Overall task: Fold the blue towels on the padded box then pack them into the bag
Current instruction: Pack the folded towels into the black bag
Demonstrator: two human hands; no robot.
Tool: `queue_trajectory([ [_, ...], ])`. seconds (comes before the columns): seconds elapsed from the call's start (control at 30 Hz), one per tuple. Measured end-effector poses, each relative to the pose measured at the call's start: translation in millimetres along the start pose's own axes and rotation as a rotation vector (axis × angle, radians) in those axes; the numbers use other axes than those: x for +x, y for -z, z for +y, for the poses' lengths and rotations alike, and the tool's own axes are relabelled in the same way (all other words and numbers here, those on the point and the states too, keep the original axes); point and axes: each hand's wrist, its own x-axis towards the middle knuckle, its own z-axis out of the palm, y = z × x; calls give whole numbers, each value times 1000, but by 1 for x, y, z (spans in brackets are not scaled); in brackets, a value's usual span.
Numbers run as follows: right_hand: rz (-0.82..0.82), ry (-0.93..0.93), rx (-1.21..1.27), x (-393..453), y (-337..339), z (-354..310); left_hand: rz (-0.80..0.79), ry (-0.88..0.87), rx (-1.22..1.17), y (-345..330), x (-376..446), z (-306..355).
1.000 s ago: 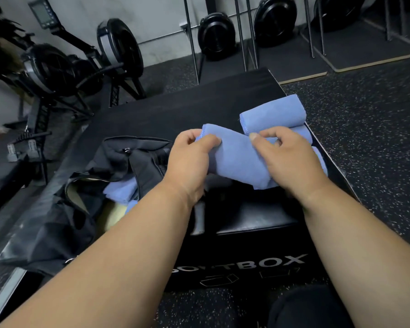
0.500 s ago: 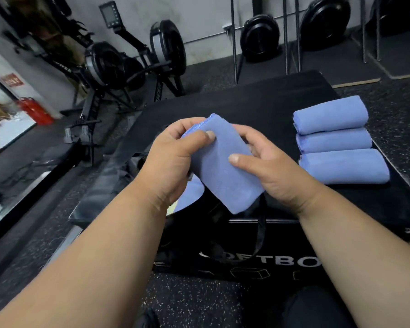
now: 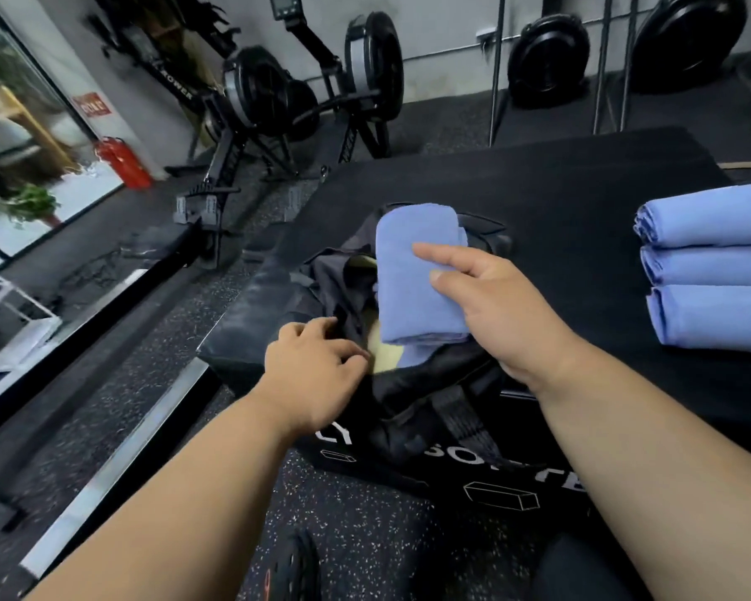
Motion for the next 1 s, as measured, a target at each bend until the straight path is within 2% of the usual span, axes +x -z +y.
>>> queue_trajectory([
  [0.07, -51, -42, -37, 5, -9, 4, -26, -3, 42, -4, -5, 1],
  [0.2, -94, -145, -255, 13, -19, 14, -18, -115, 30, -9, -4, 1],
  [0.3, -151, -113, -422, 20, -19, 19, -12, -168, 125, -12, -1, 0],
  [0.43, -141, -203, -389, 21, -22, 13, 264, -181, 248, -6, -1, -17],
  [0.6, -209, -283, -354, 24, -32, 14, 523, -147, 169, -1, -4, -38],
  [0.73, -276, -312, -245, 23, -47, 10, 533, -167, 56, -3, -8, -43],
  [0.83, -333, -313, -256, 24, -59, 12, 541, -200, -38, -5, -11, -43],
  [0.93, -336, -310, -287, 24, -70, 17, 546, -226, -48, -4, -12, -42],
  [1.0, -309, -317, -206, 25, -72, 18, 530, -223, -35, -4, -12, -42],
])
